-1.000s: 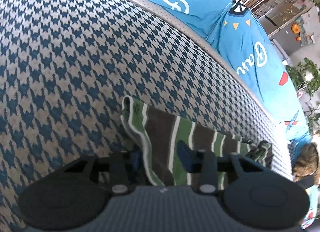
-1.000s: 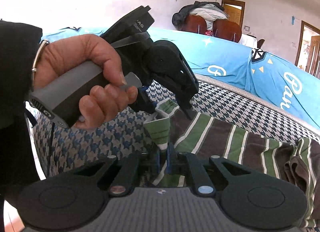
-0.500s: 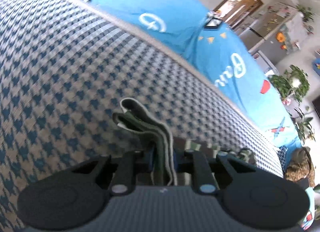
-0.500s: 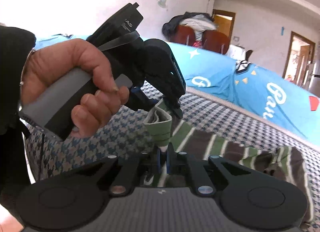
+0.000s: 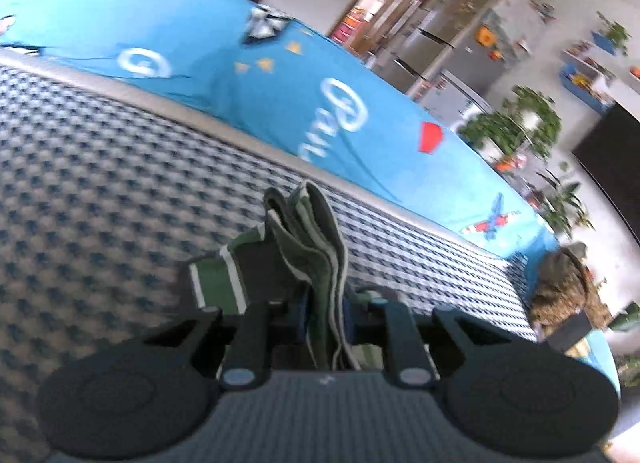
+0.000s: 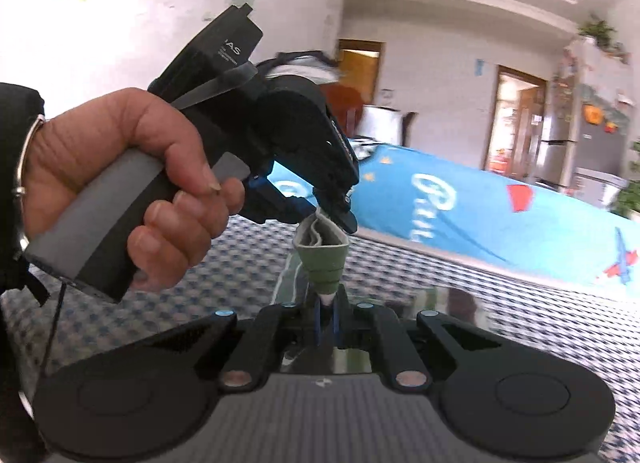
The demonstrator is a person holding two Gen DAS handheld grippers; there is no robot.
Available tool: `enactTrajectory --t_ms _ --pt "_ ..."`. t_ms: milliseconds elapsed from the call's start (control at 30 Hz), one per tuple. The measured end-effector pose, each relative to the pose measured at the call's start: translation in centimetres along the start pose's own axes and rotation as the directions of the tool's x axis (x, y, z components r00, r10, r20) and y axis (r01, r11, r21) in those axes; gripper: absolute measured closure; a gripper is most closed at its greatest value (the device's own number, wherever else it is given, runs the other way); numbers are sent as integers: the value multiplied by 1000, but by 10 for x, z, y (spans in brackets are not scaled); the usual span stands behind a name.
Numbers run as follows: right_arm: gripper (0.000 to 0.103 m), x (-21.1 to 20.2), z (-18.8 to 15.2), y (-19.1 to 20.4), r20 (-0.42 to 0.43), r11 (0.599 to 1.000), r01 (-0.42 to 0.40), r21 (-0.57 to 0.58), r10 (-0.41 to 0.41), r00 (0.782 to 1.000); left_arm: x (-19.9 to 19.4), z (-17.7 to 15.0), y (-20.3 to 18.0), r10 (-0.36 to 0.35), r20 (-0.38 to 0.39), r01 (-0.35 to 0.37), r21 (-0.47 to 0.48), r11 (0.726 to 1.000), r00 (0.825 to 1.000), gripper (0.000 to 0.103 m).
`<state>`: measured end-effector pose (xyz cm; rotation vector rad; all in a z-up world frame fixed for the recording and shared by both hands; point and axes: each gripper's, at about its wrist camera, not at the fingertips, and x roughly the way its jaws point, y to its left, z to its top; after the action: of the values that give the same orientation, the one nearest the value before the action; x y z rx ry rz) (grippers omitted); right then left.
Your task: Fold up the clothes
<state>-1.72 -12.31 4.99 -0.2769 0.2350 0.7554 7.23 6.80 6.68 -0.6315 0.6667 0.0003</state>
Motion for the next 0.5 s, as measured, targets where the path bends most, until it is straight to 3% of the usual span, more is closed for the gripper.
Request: enactTrajectory --t_ms 100,267,367,500 --pt "96 -4 -7 -20 -26 997 74 35 -73 997 18 -5 -18 -19 -32 20 23 1000 999 87" --pt "96 0 -21 -53 -153 970 180 162 -155 976 51 -16 -37 -32 -92 36 36 999 995 85" --pt "88 4 -27 -70 -252 938 249 239 -188 949 71 -22 -48 -39 -128 45 44 998 991 69" --pt "81 -1 -29 -82 -287 902 289 322 -197 937 69 -21 -51 -26 -126 34 60 998 992 57"
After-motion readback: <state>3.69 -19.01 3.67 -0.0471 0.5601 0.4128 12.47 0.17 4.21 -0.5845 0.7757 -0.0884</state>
